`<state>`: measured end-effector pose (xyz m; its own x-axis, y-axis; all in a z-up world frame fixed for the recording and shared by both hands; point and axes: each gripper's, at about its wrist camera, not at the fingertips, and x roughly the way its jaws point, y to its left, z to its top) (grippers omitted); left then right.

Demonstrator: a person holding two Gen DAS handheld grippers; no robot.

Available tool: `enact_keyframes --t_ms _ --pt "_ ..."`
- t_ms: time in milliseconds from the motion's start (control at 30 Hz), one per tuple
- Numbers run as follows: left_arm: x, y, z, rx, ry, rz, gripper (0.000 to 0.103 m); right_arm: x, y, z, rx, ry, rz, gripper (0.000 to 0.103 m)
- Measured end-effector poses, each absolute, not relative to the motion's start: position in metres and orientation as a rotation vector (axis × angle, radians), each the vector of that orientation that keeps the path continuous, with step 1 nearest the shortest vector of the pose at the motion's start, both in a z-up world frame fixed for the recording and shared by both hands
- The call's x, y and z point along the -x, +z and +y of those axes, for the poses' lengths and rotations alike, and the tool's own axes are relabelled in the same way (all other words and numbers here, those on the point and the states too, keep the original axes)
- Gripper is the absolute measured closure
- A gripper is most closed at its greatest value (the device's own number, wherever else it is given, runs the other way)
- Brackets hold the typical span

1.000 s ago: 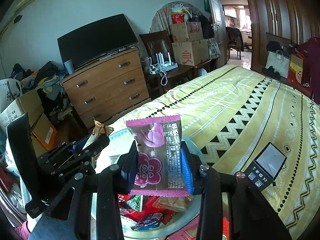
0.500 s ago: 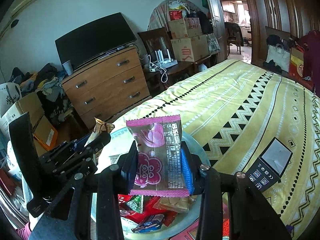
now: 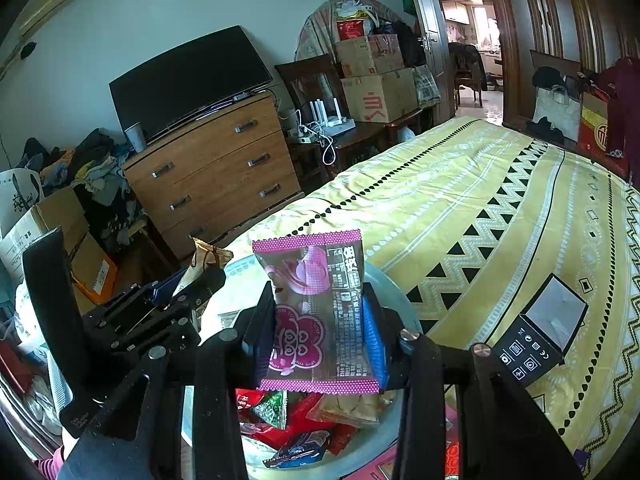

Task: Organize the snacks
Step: 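Hold both snacks above the glass bowl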

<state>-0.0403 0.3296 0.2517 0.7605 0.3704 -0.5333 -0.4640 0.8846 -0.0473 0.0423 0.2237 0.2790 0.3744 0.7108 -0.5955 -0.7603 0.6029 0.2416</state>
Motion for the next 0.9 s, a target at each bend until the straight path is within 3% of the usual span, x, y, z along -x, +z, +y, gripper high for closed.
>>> enact_keyframes --t_ms 900 --pt "0.0382 0.2506 0.3342 0.181 0.459 0.545 0.078 -0.0455 0.2752 0.2229 0.073 0.935 0.731 0.061"
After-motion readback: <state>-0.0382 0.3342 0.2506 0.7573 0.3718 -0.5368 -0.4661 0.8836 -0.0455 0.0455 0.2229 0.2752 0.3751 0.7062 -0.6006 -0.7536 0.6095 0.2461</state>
